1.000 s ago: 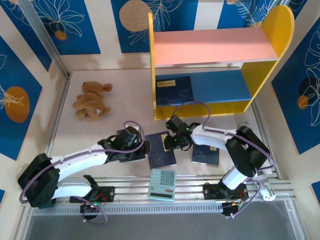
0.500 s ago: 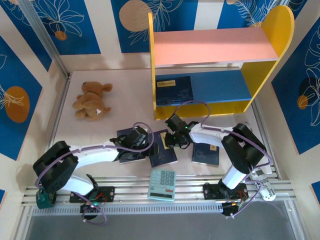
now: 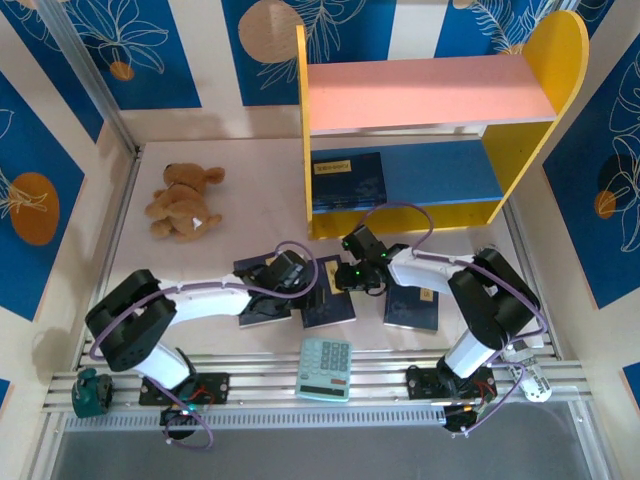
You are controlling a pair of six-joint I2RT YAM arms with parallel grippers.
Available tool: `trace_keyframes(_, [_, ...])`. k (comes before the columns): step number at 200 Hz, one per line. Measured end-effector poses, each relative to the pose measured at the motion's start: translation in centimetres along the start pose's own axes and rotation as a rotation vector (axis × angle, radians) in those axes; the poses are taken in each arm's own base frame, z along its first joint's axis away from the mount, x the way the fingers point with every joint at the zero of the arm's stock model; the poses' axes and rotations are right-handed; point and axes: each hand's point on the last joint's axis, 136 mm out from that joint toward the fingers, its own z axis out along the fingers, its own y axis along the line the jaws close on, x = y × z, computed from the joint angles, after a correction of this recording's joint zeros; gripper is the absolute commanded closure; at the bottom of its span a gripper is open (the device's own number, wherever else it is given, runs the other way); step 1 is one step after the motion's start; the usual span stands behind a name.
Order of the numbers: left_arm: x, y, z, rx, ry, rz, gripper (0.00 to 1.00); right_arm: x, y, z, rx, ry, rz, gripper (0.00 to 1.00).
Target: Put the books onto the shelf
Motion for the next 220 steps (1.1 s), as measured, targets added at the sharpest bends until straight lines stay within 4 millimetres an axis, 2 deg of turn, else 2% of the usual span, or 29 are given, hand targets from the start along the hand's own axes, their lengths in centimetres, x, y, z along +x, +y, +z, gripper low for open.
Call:
trace_keyframes(185, [-0.9, 0.6, 1.0, -0.141, -0.013, -0.041, 0.30, 0.2, 0.2, -0.1, -0.018, -0.035, 0.021, 0.77])
trace_keyframes(220, [-0.9, 0.3, 1.2, -0.123, -0.013, -0.040, 0.33, 0.2, 0.2, -0.1, -0.027, -0.041, 0.021, 0.78])
